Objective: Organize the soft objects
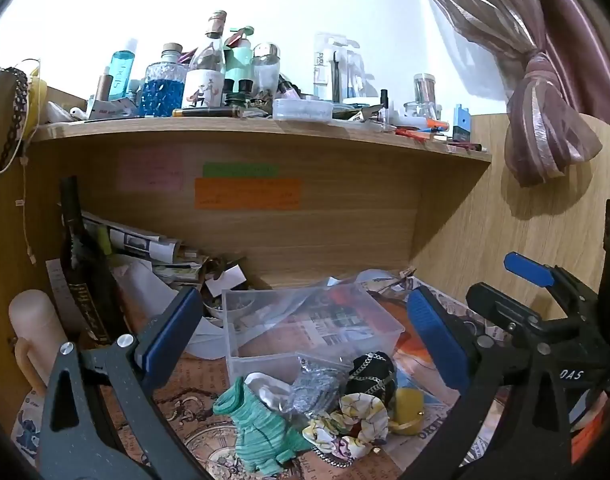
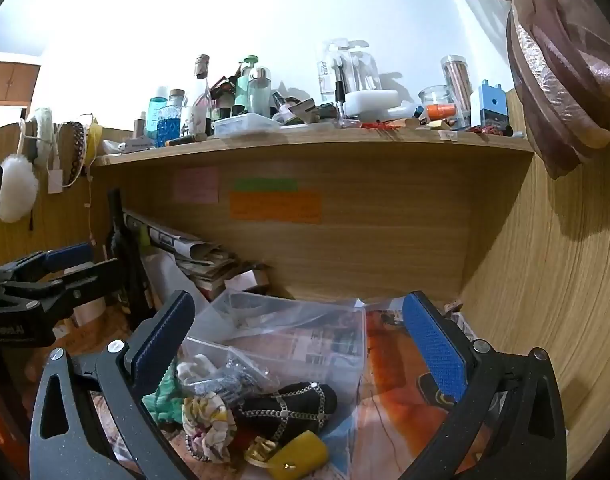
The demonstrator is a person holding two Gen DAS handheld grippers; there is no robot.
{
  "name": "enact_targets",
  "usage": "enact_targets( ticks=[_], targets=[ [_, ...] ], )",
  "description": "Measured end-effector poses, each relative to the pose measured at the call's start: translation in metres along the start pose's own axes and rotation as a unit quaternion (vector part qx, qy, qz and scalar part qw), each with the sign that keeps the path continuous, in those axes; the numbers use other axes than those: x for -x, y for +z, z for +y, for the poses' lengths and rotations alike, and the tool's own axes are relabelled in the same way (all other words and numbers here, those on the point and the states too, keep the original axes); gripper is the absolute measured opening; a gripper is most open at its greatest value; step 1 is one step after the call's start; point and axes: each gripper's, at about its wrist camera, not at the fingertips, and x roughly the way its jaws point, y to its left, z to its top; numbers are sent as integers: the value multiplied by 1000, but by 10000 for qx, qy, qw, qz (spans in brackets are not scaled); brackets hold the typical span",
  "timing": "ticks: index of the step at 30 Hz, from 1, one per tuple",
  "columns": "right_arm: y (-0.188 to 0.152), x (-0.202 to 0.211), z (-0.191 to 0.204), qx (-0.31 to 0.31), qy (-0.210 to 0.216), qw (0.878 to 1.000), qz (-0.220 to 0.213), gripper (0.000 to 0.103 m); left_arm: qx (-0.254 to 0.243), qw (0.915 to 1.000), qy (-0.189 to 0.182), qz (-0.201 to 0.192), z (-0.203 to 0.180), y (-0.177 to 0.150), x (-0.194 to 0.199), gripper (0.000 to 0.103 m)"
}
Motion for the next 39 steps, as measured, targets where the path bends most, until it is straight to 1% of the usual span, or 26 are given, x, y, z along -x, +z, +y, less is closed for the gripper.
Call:
enact_targets(
  ticks=[4, 5, 16, 17, 39],
  targets=[
    [0, 1, 0, -65, 44, 10000, -6, 103, -122, 9999, 57, 17, -3, 0, -3, 103],
    [1, 1, 1, -75, 51, 10000, -4, 103, -76, 10000, 40, -49, -4, 1, -1, 103],
    [7, -1, -2, -125, 86, 9999, -62, 103, -46, 10000, 15, -27, -1, 1, -4, 103],
    [1, 3, 1, -92, 68, 9999, -100, 103, -45, 10000, 16, -32, -1, 1, -4, 103],
    [0, 1, 2, -133, 103, 9998, -84, 103, -61, 10000, 1, -16, 2, -5, -6, 103]
  ],
)
